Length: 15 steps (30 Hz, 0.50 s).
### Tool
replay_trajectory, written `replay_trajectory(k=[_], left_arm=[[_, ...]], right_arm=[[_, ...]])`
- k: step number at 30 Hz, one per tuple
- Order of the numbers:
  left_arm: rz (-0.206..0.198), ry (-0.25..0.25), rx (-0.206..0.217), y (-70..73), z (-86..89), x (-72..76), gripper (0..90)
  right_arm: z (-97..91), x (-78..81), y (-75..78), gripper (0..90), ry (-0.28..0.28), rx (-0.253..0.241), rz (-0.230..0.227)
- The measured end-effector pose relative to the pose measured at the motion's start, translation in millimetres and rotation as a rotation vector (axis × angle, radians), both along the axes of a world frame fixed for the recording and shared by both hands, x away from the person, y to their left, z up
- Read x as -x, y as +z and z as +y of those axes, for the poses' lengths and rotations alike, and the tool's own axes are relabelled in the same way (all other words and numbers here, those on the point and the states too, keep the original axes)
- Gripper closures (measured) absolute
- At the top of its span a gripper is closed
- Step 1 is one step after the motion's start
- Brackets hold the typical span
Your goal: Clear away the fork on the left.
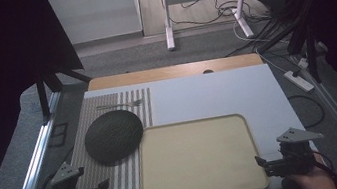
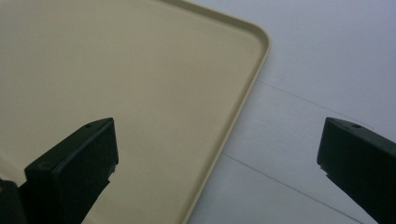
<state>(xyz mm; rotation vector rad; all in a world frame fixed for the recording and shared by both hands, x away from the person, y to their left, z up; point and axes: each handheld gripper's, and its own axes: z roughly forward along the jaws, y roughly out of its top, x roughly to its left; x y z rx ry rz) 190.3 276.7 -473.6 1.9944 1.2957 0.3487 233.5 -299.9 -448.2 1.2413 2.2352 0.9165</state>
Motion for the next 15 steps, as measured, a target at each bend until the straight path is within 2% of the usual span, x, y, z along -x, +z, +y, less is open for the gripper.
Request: replay_trajectory(k=[7, 15], left_arm=[[0.028, -0.014, -0.014, -0.9, -1.4, -2.6, 0.7], [0.038, -0.021, -0.005, -1.2, -0.6, -3.5, 1.0]], right_arm=[[0.9, 0.7, -0.1, 0.0, 0.014, 0.008, -0.005], [2.6, 1.2, -0.4, 0.0, 0.033, 0.022, -0.004]])
